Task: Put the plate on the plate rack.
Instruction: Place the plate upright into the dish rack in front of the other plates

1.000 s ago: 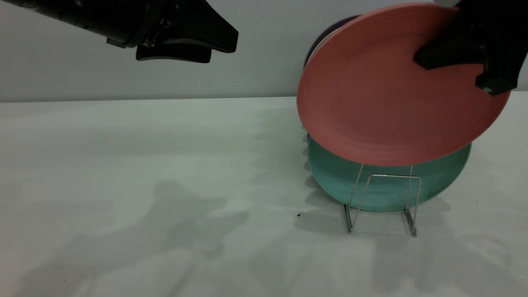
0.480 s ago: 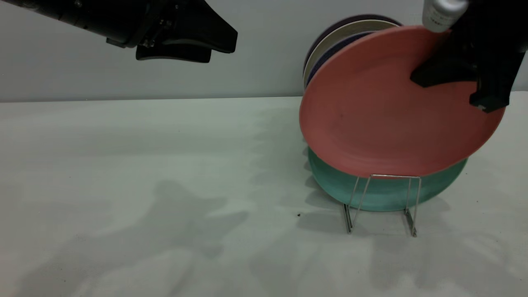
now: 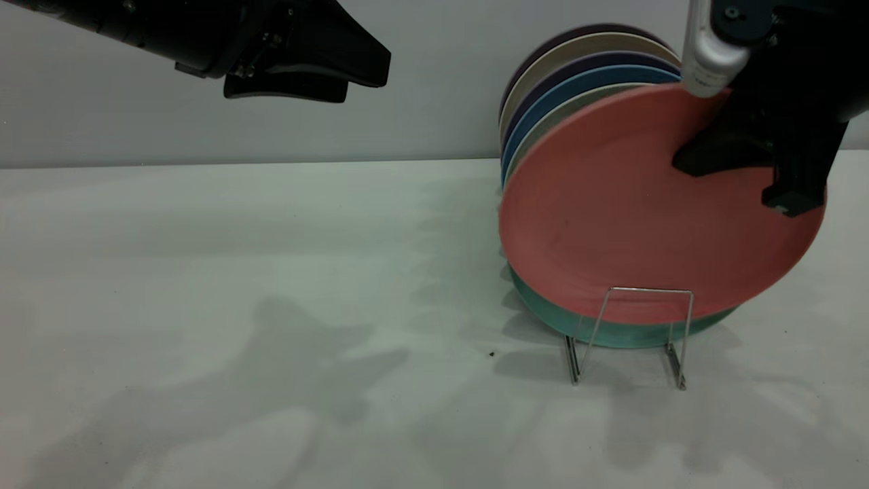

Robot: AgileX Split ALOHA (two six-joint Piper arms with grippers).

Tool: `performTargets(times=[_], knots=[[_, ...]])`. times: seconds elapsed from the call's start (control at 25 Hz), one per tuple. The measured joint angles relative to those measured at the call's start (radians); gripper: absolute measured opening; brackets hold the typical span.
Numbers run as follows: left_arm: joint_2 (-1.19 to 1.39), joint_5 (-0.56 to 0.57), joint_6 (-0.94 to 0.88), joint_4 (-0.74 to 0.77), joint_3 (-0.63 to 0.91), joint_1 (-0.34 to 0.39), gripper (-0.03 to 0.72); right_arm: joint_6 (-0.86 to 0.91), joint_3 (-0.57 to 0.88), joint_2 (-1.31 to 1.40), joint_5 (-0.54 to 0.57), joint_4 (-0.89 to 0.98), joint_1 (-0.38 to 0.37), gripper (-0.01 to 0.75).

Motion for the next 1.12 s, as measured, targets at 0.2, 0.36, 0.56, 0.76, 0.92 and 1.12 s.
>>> performTargets(times=[0.2,0.36,0.56,0.76,0.92,1.12], knots=[[0.000,0.000,0.000,0.000,0.000,0.000,0.510,0.000,0.000,0.020,-0.013,0.002,0.000,0.141],[0.000,0.000,0.001,0.000,0.000,0.000,0.510,-0.001,0.000,0.034,-0.019,0.003,0.000,0.141],[0.000,-0.001,0.000,0.000,0.000,0.000,0.509,-0.004,0.000,0.047,-0.031,0.003,0.000,0.141],[0.000,-0.001,0.000,0.000,0.000,0.000,0.509,-0.005,0.000,0.047,-0.040,0.003,0.000,0.141],[0.000,-0.003,0.000,0.000,0.000,0.000,0.509,-0.007,0.000,0.047,-0.039,0.003,0.000,0.141],[0.000,-0.004,0.000,-0.001,0.000,0.000,0.509,-0.016,0.000,0.047,-0.034,0.003,0.000,0.141]])
